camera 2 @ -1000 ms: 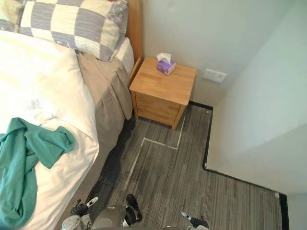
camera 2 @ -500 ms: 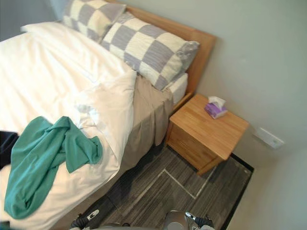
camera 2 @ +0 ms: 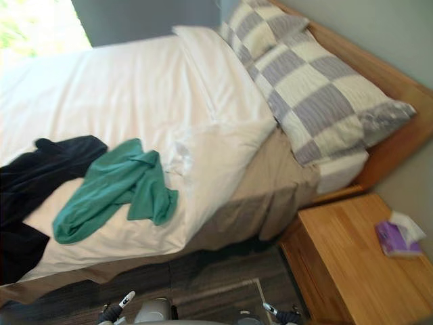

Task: Tidy the bed and pick cloth on bed and put in laundry

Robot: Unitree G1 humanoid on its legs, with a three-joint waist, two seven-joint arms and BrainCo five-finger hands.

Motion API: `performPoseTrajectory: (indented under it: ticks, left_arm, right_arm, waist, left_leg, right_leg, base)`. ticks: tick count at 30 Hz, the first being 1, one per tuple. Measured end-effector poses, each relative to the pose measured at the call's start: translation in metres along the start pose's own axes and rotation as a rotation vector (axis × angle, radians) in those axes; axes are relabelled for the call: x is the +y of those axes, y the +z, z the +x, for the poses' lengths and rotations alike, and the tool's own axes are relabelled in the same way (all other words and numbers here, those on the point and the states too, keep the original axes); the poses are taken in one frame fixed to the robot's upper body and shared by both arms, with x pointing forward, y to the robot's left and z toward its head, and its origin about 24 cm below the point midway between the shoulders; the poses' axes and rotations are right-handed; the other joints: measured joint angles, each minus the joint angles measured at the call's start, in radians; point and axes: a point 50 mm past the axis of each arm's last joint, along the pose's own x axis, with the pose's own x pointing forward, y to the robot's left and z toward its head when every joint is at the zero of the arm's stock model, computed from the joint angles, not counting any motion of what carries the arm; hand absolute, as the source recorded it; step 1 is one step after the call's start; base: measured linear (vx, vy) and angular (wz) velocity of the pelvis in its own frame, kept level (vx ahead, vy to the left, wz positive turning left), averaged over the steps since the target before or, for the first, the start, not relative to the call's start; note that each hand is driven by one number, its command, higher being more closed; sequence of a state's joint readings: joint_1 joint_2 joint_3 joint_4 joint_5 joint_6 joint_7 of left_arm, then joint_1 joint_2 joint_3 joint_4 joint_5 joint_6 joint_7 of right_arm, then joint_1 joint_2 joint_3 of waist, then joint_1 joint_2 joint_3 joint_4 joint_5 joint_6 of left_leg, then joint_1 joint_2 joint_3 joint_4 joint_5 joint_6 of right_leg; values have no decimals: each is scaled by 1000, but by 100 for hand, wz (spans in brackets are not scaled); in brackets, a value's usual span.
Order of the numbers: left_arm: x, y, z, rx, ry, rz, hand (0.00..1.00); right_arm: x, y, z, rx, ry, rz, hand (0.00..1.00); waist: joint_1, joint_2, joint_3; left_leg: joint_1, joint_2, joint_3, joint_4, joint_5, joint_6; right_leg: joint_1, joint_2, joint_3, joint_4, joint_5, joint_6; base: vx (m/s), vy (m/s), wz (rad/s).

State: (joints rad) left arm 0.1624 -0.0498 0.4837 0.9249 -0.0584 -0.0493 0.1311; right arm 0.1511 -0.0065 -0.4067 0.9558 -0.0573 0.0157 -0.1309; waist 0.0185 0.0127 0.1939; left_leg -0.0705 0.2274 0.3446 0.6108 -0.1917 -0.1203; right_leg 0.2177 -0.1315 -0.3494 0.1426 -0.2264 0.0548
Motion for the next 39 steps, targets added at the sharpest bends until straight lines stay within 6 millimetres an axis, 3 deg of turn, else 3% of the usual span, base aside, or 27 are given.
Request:
performPoseTrajectory:
  ticks: [2,5,7,9,11,12,13,14,15,17,19,21,22,24,26,29,33,35,39]
  left_arm:
    - [-2,-1,0,2,-7,11,0]
    - [-4,0,0,-1,-27,56,0]
    - [1,-4,1,22,-17,62,0]
    - [3,-7,1,36,-15,74,0]
    - [2,-11,1,53,-26,106,0]
    - [3,-9,1,48,-30,129,0]
    - [13,-2,4,35,-11,154,0]
    - [14,-2,4,36,-8,157,0]
    - [18,-1,5,42,2,162,0]
    - [17,-1,5,41,-3,171,0]
    - [14,2,6,31,-11,181,0]
    - [20,3,7,39,3,207,0]
    - [17,1,7,46,-4,205,0]
    - [7,-10,3,73,-29,188,0]
    - [3,-8,4,67,-37,186,0]
    - [4,-4,5,55,-34,189,0]
    - [11,0,7,46,-19,198,0]
    - [13,0,7,46,-13,200,0]
    - [13,2,5,19,-21,212,0]
  right_arm:
    - [0,5,2,-10,-4,14,0]
    - [-4,4,4,21,-20,36,0]
    - [-6,-4,3,58,-28,55,0]
    - [-6,-5,3,62,-32,66,0]
    - [-5,-4,3,57,-31,65,0]
    - [-4,-3,3,51,-28,67,0]
    - [3,-5,2,57,-13,74,0]
    - [4,-5,1,58,-9,75,0]
    - [6,-9,0,65,-4,96,0]
    - [7,-10,-1,68,-4,108,0]
    - [6,-9,0,67,-7,118,0]
    - [6,-12,-1,83,-8,138,0]
    - [6,-13,-1,86,-12,144,0]
    - [-6,-2,3,56,-38,139,0]
    - [-8,-1,4,51,-44,138,0]
    - [-8,-3,4,58,-45,150,0]
    - [-7,-5,3,71,-59,249,0]
    - [-21,13,4,-4,-122,326,0]
    - [-75,93,-10,-357,-308,384,0]
  waist:
    - [0,5,-4]
    - [-3,11,-6]
    - [-6,0,-4]
    - [-11,0,-4]
    - [-19,9,-5]
    - [-26,5,-2]
    - [-31,-26,18]
    - [-33,-32,18]
    - [-36,-47,15]
    - [-36,-44,15]
    - [-42,-41,14]
    - [-55,-55,9]
    - [-56,-46,5]
    - [-57,10,-17]
    - [-58,20,-22]
    - [-58,12,-30]
    - [-58,-20,-34]
    - [-59,-25,-37]
    - [-66,-23,-38]
  left_leg:
    - [9,-30,34,-94,5,9]
    - [81,-99,36,-338,53,68]
    - [168,-126,37,-498,108,73]
    - [202,-127,35,-550,132,73]
    - [242,-110,38,-606,142,70]
    - [247,-107,35,-620,117,69]
    - [264,-126,30,-631,110,76]
    - [266,-127,28,-632,108,79]
    - [277,-127,25,-635,108,79]
    - [274,-120,13,-635,110,72]
    - [258,-105,-6,-635,116,50]
    - [249,-94,-30,-666,143,-3]
    - [258,-86,-31,-680,153,-12]
    - [265,-39,-29,-707,180,-26]
    - [272,-24,-30,-707,183,-31]
    - [280,-27,-29,-707,183,-31]
    - [279,-44,-27,-707,183,-30]
    - [276,-56,-25,-707,182,-29]
    - [267,-62,-24,-707,178,-22]
  right_leg:
    - [-21,-13,-9,-13,16,7]
    - [-37,-16,-9,-62,68,6]
    - [-25,-13,3,-44,81,5]
    - [-37,-12,6,7,80,5]
    - [-155,-26,33,270,72,18]
    - [-218,-47,47,407,70,23]
    - [-300,-86,98,579,81,39]
    - [-308,-90,106,596,82,43]
    - [-321,-99,135,620,34,32]
    - [-321,-117,148,530,-16,26]
    - [-316,-103,210,350,-9,33]
    - [-276,-67,301,113,92,47]
    - [-272,-55,295,104,94,45]
    - [-276,-3,276,91,91,30]
    - [-258,12,258,81,88,25]
    - [-233,14,251,60,88,25]
    - [-208,-1,251,13,110,32]
    - [-199,-11,252,-20,132,36]
    - [-192,-16,255,-44,150,40]
  base:
    - [65,34,28]
    - [53,38,28]
    - [62,44,20]
    - [25,18,5]
    - [-48,49,-5]
    - [-87,47,7]
    - [-94,-12,15]
    - [-62,-49,15]
    - [-29,-62,6]
    - [-5,-73,9]
    - [38,-151,18]
    - [69,-247,30]
    - [116,-217,17]
    - [214,-216,-5]
    - [150,-158,8]
    - [79,-39,10]
    - [27,39,3]
    - [-4,59,-1]
    - [-50,25,-1]
